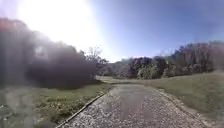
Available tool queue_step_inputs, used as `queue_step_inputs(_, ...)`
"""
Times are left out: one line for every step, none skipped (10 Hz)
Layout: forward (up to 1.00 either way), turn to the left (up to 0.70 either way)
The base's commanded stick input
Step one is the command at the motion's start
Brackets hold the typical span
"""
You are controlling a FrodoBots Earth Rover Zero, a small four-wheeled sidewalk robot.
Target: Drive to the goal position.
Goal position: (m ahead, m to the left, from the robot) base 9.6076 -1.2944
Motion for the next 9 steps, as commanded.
queue_step_inputs(0.50, 0.00)
queue_step_inputs(0.50, -0.09)
queue_step_inputs(0.50, -0.25)
queue_step_inputs(0.50, -0.27)
queue_step_inputs(0.50, -0.20)
queue_step_inputs(0.50, -0.03)
queue_step_inputs(0.50, -0.15)
queue_step_inputs(0.50, -0.27)
queue_step_inputs(0.50, -0.27)
